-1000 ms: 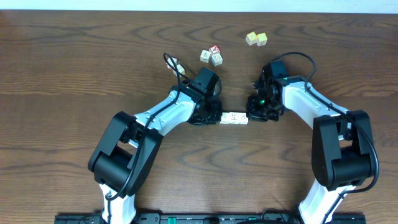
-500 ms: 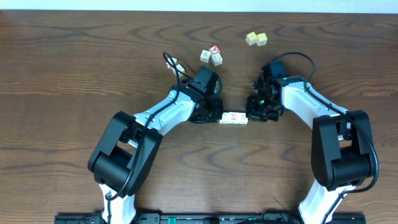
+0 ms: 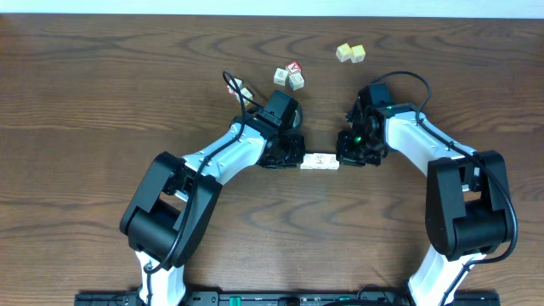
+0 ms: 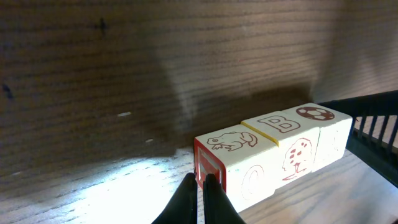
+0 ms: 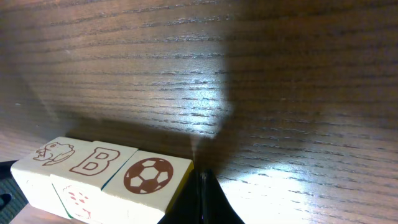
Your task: Lift 3 blocks
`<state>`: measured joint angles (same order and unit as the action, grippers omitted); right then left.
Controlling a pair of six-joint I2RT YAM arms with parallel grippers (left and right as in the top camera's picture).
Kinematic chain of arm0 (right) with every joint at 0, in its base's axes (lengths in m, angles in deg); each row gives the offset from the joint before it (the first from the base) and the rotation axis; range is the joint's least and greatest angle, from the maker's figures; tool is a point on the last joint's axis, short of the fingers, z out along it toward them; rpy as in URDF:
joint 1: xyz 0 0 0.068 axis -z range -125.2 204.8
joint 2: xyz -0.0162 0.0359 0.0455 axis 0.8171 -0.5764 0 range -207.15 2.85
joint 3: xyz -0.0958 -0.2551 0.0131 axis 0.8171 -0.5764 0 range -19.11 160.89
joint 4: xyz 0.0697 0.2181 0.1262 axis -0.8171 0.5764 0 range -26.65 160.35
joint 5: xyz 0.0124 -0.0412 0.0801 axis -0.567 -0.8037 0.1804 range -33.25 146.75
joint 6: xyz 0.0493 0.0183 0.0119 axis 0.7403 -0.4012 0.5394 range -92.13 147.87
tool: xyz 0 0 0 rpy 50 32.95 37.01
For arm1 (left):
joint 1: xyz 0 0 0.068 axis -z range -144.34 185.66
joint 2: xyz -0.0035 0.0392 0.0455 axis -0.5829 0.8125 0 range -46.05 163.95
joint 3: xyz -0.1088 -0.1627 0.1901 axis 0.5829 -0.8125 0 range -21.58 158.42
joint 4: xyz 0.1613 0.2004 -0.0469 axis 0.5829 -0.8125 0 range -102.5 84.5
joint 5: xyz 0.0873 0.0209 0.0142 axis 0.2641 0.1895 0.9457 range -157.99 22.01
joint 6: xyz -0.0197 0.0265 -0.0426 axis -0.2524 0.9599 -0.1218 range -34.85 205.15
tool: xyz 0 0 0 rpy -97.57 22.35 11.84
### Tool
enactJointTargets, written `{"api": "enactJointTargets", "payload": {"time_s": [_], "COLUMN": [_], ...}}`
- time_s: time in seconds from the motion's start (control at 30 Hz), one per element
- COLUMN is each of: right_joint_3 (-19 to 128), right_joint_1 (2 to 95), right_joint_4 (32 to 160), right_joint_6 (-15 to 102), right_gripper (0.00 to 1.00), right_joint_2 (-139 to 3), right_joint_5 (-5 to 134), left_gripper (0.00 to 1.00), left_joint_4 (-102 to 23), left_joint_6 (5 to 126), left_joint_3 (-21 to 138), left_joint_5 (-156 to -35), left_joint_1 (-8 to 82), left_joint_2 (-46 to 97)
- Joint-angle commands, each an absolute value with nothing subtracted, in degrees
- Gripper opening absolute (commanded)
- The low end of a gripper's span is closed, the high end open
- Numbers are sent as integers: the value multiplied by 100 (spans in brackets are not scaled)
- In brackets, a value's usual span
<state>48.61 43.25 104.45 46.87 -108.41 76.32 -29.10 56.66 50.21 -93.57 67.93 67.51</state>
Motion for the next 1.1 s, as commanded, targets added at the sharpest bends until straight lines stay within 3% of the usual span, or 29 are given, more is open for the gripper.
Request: {"api": "enactJointTargets", "payload": {"time_s": [0.0,1.07], "right_joint_3": [4844,4887], "right_joint_1": [4200,4198], "right_joint_4": [10439,10821], "right_joint_6": [4593,4541], "right_gripper": [1,1], "right_joint_2": [-10834,-9829], "right_joint_5": [8038,8578], "left_gripper": [7,7], "left_joint_4": [-2897,-3336], "left_joint_6": [5706,5852], "left_joint_3": [5000,5000], "left_joint_5": [-9681,-9757], "left_joint_1": [6788,6788], "left_joint_2": [6611,5960]}}
